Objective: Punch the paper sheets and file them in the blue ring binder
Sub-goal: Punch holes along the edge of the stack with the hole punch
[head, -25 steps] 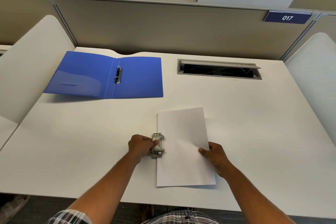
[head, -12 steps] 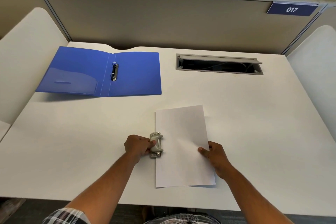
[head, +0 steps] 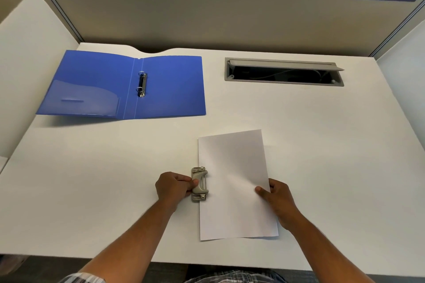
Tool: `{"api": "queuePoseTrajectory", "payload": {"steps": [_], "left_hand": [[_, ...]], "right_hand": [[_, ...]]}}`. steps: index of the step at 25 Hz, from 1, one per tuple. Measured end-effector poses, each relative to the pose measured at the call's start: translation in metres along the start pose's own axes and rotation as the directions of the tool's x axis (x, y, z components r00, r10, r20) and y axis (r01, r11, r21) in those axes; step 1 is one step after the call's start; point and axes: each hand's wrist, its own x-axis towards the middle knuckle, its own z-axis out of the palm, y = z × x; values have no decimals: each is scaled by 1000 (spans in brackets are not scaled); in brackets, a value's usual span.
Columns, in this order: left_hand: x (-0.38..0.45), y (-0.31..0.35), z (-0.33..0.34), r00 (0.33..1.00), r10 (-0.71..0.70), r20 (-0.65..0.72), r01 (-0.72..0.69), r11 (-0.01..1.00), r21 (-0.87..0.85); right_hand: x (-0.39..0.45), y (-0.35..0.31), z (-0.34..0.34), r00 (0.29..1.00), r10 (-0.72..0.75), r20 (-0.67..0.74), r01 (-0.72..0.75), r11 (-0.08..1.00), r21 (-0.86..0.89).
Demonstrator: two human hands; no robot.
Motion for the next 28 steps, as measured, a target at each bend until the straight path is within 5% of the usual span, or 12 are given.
{"api": "queuePoseTrajectory", "payload": {"steps": [16,22,28], "left_hand": [[-8,12,-3,999,-24,38,22,999,47],[-17,9,0,991,105,83,-120,971,207],[-16,9,-2,989,117,85,-131,974,184]], "right_hand": [[0,0,0,999,-37,8,37,999,7],[0,1,-3,999,-28,27,28,999,19],[3,2,-3,999,10,45,-13,998,64]]}}
